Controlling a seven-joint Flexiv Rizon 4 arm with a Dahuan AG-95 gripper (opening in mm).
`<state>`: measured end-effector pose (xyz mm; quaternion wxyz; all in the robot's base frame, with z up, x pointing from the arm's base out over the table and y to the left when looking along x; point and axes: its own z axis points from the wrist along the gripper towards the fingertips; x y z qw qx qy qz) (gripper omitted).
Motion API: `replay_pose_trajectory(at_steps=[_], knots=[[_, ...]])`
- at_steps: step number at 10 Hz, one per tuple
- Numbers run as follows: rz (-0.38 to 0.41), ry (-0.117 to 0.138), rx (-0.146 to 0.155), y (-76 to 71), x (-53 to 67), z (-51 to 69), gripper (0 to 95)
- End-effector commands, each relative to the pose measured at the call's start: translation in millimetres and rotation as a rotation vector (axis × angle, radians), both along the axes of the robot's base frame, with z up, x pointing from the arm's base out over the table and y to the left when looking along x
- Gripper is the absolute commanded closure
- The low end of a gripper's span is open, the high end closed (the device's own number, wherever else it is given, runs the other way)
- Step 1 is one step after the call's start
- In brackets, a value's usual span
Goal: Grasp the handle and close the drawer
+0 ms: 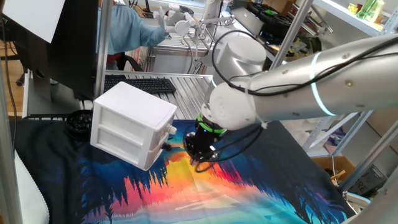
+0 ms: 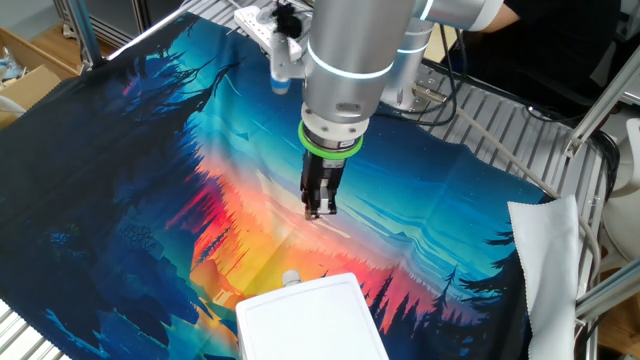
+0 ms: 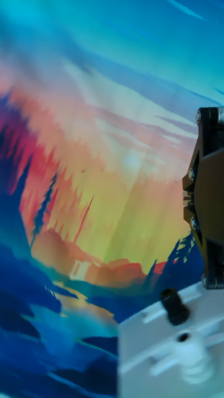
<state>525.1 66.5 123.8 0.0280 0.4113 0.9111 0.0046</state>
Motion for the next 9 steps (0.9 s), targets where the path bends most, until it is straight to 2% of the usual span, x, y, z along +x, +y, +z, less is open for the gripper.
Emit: replay_pose_trajectory(at_steps=[1, 2, 4, 5, 6, 7, 8, 9], knots=[[0.68, 0.09, -0.044, -7.1, -5.4, 5.8, 95.0], [0.751, 0.101, -0.045, -7.1, -5.4, 5.8, 95.0], [0.835, 0.111, -0.062, -7.2, -5.3, 5.7, 95.0], [0.92, 0.113, -0.07, -7.5, -5.3, 5.5, 95.0], [0.968, 0.115, -0.07, -7.5, -5.3, 5.6, 95.0], [1.06, 0.123, -0.07, -7.6, -5.5, 5.6, 95.0], [1.076, 0.126, -0.074, -7.5, -5.7, 5.7, 95.0], [0.955, 0.122, -0.061, -7.5, -5.7, 5.6, 95.0]])
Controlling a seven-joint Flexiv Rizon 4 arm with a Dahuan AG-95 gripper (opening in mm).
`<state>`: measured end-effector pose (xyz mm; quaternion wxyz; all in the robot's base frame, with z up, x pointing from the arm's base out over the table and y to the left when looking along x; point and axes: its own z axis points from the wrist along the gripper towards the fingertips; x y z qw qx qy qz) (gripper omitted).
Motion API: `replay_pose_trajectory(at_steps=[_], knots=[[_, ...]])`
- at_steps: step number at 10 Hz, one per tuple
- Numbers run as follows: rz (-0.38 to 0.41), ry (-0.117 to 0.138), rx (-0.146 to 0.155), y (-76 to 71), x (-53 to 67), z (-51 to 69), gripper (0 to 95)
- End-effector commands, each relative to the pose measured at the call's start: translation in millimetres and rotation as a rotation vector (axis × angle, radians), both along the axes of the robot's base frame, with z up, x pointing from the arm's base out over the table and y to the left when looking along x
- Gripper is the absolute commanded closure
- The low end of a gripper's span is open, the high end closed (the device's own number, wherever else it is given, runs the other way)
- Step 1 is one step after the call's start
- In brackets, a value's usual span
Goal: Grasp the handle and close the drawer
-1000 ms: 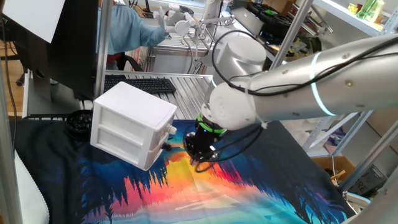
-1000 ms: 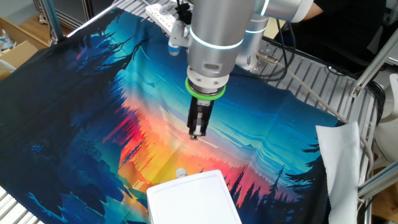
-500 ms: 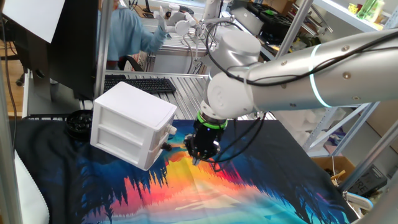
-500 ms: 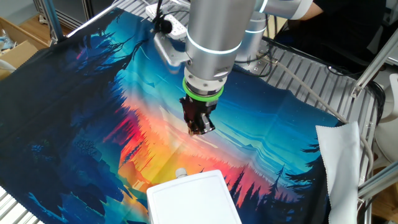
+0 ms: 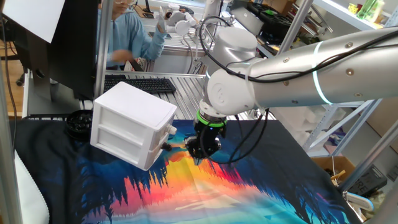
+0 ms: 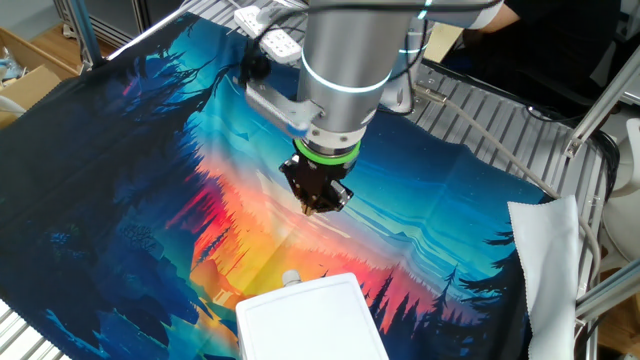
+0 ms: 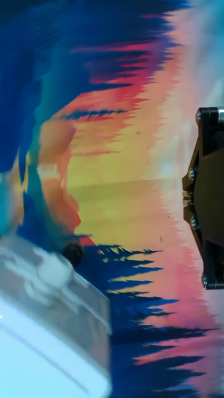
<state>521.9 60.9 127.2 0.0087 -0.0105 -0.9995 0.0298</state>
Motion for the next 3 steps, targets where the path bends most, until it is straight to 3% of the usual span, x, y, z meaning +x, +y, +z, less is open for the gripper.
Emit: replay_pose_trajectory(at_steps=[1, 2, 3], knots=[[0.089, 0.021, 0.005, -1.8, -2.6, 2.2, 95.0], [0.084, 0.032, 0.002, -1.8, -2.6, 2.2, 95.0], [0.072, 0.1, 0.009, -1.8, -2.6, 2.1, 95.0]])
